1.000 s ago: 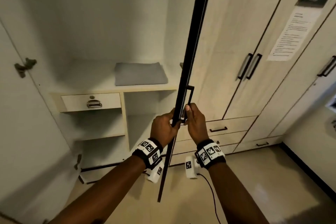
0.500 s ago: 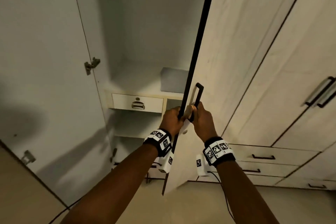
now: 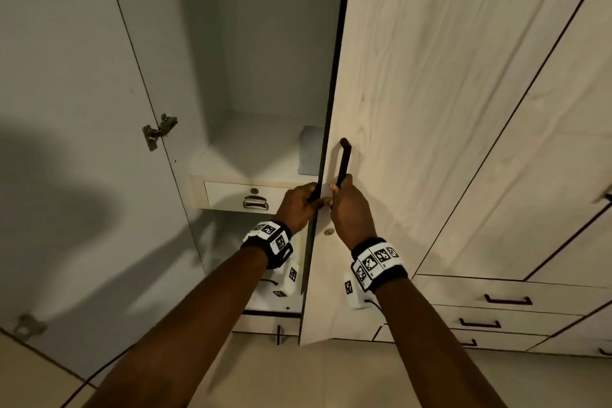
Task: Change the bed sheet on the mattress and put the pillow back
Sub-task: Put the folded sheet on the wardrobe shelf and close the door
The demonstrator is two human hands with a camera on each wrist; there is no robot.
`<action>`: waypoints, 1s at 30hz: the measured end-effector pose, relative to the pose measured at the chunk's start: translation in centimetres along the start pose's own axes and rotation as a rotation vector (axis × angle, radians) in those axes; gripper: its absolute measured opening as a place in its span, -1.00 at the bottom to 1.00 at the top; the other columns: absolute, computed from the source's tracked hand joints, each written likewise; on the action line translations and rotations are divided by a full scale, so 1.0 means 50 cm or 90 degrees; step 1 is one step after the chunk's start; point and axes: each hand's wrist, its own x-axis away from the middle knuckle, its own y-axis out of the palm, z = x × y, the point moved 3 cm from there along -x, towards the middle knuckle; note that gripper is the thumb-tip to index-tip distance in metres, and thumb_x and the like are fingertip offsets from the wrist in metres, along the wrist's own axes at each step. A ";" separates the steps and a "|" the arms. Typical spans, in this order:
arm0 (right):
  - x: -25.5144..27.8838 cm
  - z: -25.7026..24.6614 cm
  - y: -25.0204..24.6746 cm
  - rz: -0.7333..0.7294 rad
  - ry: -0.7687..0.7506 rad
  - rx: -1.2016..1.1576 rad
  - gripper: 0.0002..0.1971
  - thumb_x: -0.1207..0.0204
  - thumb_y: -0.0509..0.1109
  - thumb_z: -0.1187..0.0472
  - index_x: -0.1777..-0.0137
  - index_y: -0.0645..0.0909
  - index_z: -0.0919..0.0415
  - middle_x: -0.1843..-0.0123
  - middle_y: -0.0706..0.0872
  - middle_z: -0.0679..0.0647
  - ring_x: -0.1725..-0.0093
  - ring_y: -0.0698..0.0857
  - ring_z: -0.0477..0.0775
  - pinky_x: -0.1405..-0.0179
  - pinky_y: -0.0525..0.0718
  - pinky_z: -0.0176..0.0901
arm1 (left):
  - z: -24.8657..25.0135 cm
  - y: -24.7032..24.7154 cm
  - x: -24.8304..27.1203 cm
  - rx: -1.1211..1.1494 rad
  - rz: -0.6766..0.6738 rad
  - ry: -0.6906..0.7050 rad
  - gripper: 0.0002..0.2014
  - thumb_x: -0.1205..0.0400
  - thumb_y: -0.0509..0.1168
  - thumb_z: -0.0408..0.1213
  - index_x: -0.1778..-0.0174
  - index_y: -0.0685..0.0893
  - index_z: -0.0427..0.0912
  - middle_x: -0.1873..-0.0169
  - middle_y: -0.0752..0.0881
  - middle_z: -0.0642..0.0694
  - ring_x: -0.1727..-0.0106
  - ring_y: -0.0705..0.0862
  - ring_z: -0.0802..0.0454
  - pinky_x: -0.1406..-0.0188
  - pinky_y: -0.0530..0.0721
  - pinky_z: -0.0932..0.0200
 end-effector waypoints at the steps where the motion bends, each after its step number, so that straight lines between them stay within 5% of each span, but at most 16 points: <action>1: -0.010 -0.003 0.006 0.000 0.000 0.001 -0.75 -0.81 0.11 0.15 -0.23 0.46 0.35 0.04 0.74 0.28 0.09 0.73 0.29 0.08 0.69 0.15 | -0.002 -0.007 -0.012 -0.003 -0.007 0.007 -0.74 -0.68 0.43 -0.19 -0.24 0.76 -0.20 0.00 0.81 0.04 0.03 0.73 0.35 0.02 0.54 0.49; 6: -0.051 -0.005 0.037 0.024 0.002 -0.004 -0.71 -0.80 0.11 0.14 -0.29 0.44 0.37 0.01 0.73 0.30 0.06 0.73 0.31 0.05 0.72 0.21 | -0.032 -0.018 -0.061 -0.012 -0.029 -0.008 -0.68 -0.72 0.38 -0.16 -0.36 0.69 -0.19 -0.19 0.80 -0.10 -0.21 0.75 0.05 -0.21 0.64 0.24; 10: -0.080 -0.001 0.060 0.014 0.037 -0.025 -0.74 -0.80 0.10 0.11 -0.31 0.37 0.29 -0.04 0.69 0.31 0.03 0.72 0.34 0.14 0.76 0.29 | -0.041 -0.012 -0.082 -0.031 -0.006 -0.018 -0.76 -0.75 0.34 -0.26 -0.29 0.65 -0.28 -0.03 0.75 -0.03 -0.02 0.69 0.08 0.04 0.51 0.58; 12: -0.092 0.000 0.069 0.015 0.049 -0.026 -0.74 -0.79 0.07 0.06 -0.28 0.35 0.24 -0.03 0.67 0.31 0.04 0.71 0.35 0.20 0.77 0.31 | -0.047 -0.011 -0.093 -0.037 0.000 -0.026 -0.79 -0.76 0.32 -0.27 -0.26 0.63 -0.27 0.02 0.72 -0.02 0.04 0.66 0.08 0.12 0.48 0.60; 17: -0.124 -0.005 0.073 0.018 0.072 -0.039 -0.72 -0.80 0.08 0.11 -0.31 0.39 0.31 -0.09 0.68 0.33 -0.04 0.69 0.34 0.02 0.74 0.28 | -0.054 -0.007 -0.123 -0.067 -0.005 -0.050 -0.84 -0.77 0.27 -0.28 -0.24 0.59 -0.22 0.15 0.71 -0.06 0.15 0.66 -0.07 0.19 0.51 0.21; 23: -0.142 -0.002 0.079 0.022 0.058 -0.022 -0.68 -0.82 0.08 0.11 -0.35 0.40 0.36 -0.12 0.69 0.33 -0.08 0.69 0.34 -0.07 0.70 0.23 | -0.067 -0.008 -0.144 -0.077 -0.023 -0.060 -0.76 -0.78 0.25 -0.28 -0.34 0.57 -0.24 -0.03 0.78 -0.28 -0.03 0.75 -0.24 -0.07 0.70 -0.08; 30: -0.160 0.007 0.087 0.027 0.054 -0.035 -0.73 -0.81 0.11 0.13 -0.30 0.41 0.34 -0.11 0.70 0.32 -0.08 0.70 0.33 -0.07 0.70 0.22 | -0.073 -0.009 -0.158 -0.095 -0.023 -0.049 -0.85 -0.78 0.23 -0.31 -0.21 0.54 -0.29 0.16 0.71 -0.33 0.20 0.66 -0.24 0.22 0.56 0.04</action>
